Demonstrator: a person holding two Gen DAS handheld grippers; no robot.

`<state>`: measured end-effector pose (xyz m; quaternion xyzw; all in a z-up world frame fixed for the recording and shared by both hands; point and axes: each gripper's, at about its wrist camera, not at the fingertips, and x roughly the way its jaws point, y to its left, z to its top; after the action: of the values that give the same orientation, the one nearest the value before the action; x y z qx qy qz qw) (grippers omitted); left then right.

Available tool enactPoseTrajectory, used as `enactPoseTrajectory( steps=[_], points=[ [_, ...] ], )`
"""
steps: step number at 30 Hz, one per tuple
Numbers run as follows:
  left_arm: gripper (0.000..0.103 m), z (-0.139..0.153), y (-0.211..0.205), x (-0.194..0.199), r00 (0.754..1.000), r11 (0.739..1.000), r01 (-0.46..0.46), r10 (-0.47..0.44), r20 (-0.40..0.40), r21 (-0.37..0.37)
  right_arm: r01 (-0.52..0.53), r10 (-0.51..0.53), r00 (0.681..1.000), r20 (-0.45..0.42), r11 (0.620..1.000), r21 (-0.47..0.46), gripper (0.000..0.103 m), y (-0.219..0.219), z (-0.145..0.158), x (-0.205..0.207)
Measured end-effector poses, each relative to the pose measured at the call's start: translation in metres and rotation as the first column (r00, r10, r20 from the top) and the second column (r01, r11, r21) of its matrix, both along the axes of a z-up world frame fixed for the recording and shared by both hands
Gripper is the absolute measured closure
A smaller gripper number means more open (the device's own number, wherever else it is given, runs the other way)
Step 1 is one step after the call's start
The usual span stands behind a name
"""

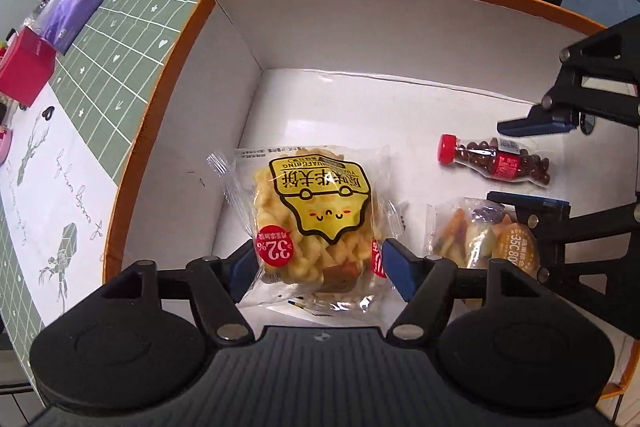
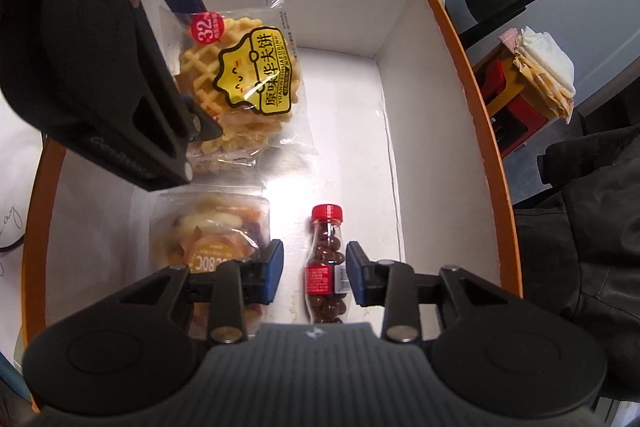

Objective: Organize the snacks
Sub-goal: 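Carry the bottle and waffle packet into the orange box and release them, then withdraw both open grippers from the box toward the snack pile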

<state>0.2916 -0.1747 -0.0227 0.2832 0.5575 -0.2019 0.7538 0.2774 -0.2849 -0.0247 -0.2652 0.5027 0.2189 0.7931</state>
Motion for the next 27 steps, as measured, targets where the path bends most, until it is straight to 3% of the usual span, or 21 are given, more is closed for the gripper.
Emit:
enactPoseTrajectory(
  steps=[4,8,13,27],
  points=[
    [0.014,0.006,0.001,-0.005,1.000,1.000,0.005,-0.005,0.008,-0.013,0.016,-0.016,1.000,0.017,1.000,-0.005,0.056,-0.002,0.005,-0.002],
    [0.014,0.018,0.005,-0.010,1.000,0.998,-0.002,0.001,-0.004,-0.055,0.029,-0.028,0.998,0.050,0.999,-0.022,0.042,-0.002,0.012,-0.008],
    [0.013,0.038,0.008,-0.023,1.000,0.994,-0.016,0.017,0.004,-0.111,0.040,-0.038,0.996,0.083,0.999,-0.016,0.033,-0.005,0.025,-0.014],
    [0.013,0.103,0.066,-0.078,0.988,0.980,-0.139,0.147,0.044,-0.142,-0.031,0.020,0.978,0.209,0.998,0.048,0.031,0.032,0.080,-0.060]
  ],
)
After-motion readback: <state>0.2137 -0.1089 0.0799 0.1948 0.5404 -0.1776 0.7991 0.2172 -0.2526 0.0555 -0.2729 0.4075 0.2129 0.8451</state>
